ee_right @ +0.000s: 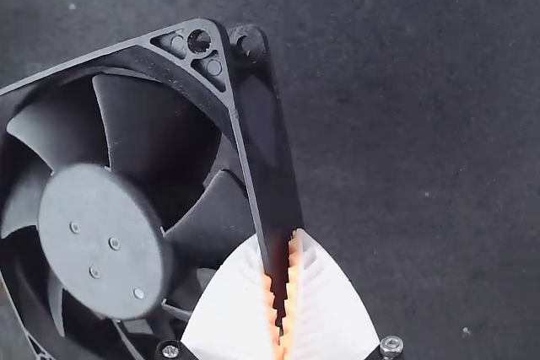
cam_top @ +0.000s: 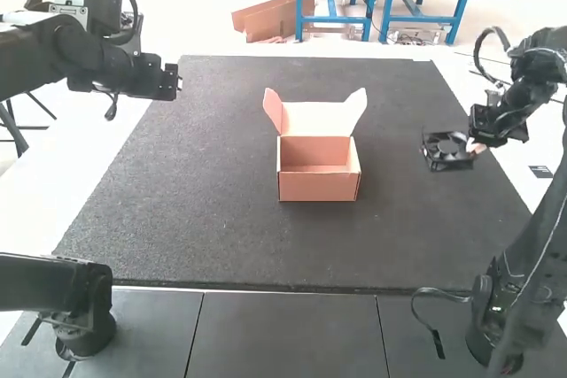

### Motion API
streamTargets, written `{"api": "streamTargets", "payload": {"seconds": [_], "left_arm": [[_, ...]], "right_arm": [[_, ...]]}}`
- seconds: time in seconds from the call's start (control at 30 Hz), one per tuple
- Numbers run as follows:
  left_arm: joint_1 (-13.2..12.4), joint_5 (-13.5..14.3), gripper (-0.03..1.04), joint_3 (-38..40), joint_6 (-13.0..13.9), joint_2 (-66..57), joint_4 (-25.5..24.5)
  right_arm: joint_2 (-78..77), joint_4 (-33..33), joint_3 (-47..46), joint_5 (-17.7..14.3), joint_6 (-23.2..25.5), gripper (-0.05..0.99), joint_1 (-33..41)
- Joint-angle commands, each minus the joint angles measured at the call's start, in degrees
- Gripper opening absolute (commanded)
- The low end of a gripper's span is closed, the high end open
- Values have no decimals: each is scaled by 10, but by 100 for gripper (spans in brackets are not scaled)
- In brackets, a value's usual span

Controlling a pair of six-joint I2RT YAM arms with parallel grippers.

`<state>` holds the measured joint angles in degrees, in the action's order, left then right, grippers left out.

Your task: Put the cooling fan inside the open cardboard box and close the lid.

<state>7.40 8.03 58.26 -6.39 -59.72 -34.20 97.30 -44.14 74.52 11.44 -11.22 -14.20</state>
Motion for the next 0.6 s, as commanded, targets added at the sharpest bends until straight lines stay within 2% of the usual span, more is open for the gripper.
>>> {"api": "streamTargets", "payload": {"seconds": [0.0,0.17,0.23,0.4,0.5,0.57], "left_arm": [[1,-5,97,-6,10,-1,4],[0,-5,97,-19,11,3,2],[1,-5,97,-24,11,7,2],[0,-5,97,-32,10,22,0],[0,-5,97,-32,9,34,-5],[1,-5,97,-32,9,40,-9]], "right_arm": [[-82,-7,11,33,76,-1,29],[-157,-8,16,46,217,0,93],[-170,-30,25,50,269,0,131],[-186,-38,26,81,416,0,227],[-189,-16,12,71,439,0,269],[-188,-2,2,49,439,0,293]]}}
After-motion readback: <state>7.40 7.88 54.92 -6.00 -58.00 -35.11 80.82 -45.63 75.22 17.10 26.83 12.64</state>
